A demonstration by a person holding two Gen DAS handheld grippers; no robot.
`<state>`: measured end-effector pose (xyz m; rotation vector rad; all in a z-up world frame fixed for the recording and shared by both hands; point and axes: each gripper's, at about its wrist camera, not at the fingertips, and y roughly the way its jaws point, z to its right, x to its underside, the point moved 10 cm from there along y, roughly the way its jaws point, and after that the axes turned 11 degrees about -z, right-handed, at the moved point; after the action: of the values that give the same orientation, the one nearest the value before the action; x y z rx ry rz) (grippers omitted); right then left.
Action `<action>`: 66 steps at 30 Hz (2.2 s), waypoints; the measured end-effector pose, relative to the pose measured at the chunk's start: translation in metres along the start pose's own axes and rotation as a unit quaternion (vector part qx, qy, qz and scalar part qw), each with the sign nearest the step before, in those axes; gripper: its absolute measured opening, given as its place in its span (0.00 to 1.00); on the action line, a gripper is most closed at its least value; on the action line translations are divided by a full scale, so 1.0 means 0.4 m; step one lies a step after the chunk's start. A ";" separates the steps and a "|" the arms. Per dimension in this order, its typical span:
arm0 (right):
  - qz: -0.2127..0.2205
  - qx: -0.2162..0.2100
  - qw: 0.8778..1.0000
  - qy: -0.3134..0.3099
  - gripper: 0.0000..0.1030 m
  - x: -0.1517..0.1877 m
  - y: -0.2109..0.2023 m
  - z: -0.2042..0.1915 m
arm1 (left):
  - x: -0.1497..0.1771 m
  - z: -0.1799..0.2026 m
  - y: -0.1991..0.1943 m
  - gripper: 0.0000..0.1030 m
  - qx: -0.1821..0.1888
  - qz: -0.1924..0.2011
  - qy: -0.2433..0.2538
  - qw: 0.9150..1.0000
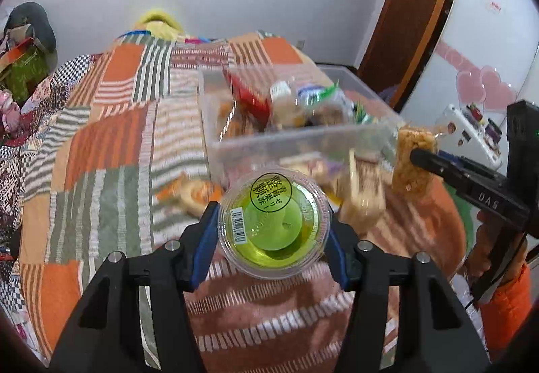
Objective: Organize snacks
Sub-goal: 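Lift the puff bag and jelly cup over the clear box and release both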
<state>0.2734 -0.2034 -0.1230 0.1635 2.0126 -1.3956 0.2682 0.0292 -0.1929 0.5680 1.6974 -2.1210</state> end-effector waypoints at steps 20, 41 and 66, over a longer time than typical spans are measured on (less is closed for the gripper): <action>0.048 0.042 0.998 -0.006 0.31 -0.181 0.027 0.030 | -0.219 -0.053 0.077 0.55 0.002 0.032 -0.027 0.999; 0.010 0.076 0.997 -0.015 0.33 -0.152 0.085 0.059 | -0.233 -0.061 0.170 0.56 -0.020 0.006 -0.022 1.000; -0.024 -0.013 1.000 -0.012 0.81 -0.021 0.066 -0.066 | -0.044 -0.154 0.089 0.79 -0.025 -0.031 0.003 0.999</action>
<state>0.2799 -0.1674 -0.1335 0.0871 2.0265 -1.3942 0.3066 0.0823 -0.2255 0.5148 1.7868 -2.1144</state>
